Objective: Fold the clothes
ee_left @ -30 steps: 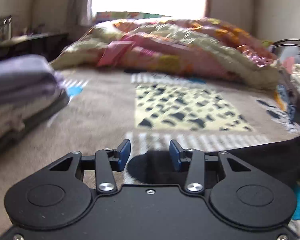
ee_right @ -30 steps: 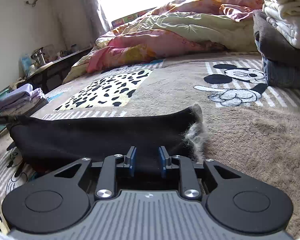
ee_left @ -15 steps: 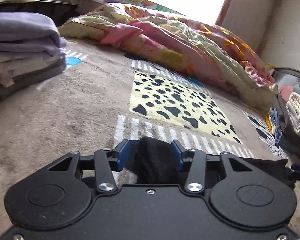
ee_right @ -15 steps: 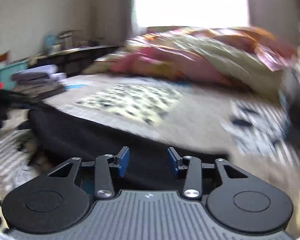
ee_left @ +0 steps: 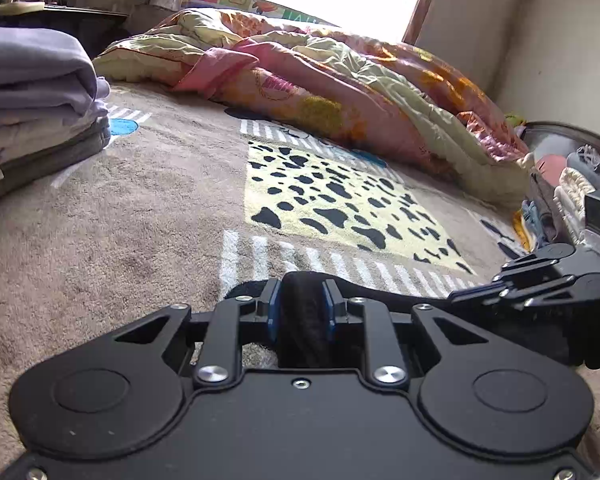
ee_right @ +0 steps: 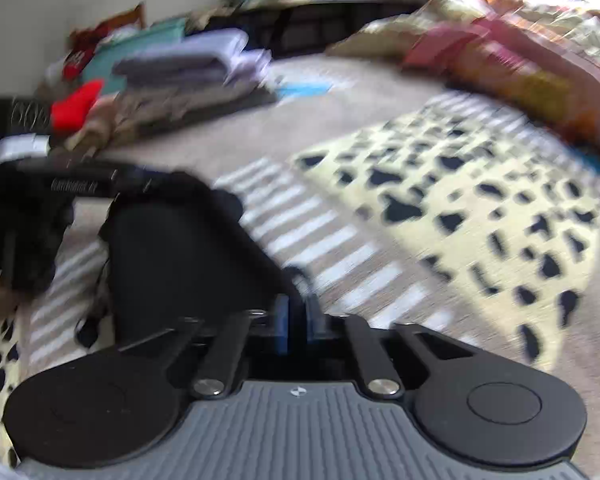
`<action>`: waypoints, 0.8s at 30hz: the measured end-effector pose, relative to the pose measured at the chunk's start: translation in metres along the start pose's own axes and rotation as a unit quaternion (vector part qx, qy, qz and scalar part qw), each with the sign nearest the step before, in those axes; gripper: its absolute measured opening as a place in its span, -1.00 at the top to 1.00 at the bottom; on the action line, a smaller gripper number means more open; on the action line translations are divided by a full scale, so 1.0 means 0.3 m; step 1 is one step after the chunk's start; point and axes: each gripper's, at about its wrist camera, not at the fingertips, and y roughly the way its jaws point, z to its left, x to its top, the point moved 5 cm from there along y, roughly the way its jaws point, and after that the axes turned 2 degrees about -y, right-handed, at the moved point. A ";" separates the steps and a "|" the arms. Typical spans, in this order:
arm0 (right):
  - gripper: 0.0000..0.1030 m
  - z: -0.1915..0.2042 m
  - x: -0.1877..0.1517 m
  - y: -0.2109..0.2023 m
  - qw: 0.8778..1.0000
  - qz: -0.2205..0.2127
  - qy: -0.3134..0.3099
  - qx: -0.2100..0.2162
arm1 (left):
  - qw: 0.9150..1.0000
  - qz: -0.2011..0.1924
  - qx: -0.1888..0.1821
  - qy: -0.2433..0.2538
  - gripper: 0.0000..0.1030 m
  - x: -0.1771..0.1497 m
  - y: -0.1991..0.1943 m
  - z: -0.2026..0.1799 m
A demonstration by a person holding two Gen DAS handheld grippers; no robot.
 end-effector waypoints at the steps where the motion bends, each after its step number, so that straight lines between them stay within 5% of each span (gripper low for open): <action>1: 0.87 -0.002 0.007 0.010 1.000 0.003 0.000 0.005 | 1.000 -0.006 -0.005 -0.004 0.62 0.005 -0.006 0.001; 3: 0.89 0.007 0.012 -0.022 1.000 -0.009 -0.006 0.000 | 0.999 -0.023 -0.019 -0.017 0.62 0.021 -0.022 -0.003; 8: 0.88 -0.002 0.005 0.035 0.999 0.002 -0.015 -0.031 | 0.999 0.009 0.039 0.014 0.63 -0.020 0.055 -0.010; 15: 0.86 0.005 -0.029 0.076 0.997 0.013 -0.031 -0.071 | 0.998 0.019 0.050 0.021 0.60 -0.025 0.068 -0.003; 17: 0.67 -0.003 -0.026 0.053 0.996 0.008 -0.023 -0.086 | 0.998 0.017 0.054 0.030 0.44 -0.021 0.060 -0.008; 19: 0.47 0.004 -0.011 -0.002 0.993 -0.020 -0.029 -0.112 | 0.996 0.001 0.072 0.044 0.06 0.002 0.024 -0.016; 22: 0.47 0.046 0.008 -0.104 0.991 -0.056 -0.034 -0.120 | 0.995 -0.033 0.081 0.054 0.07 0.042 -0.058 -0.027; 24: 0.47 0.097 -0.004 -0.137 0.992 -0.062 -0.037 -0.105 | 0.997 -0.046 0.047 0.051 0.09 0.054 -0.109 -0.036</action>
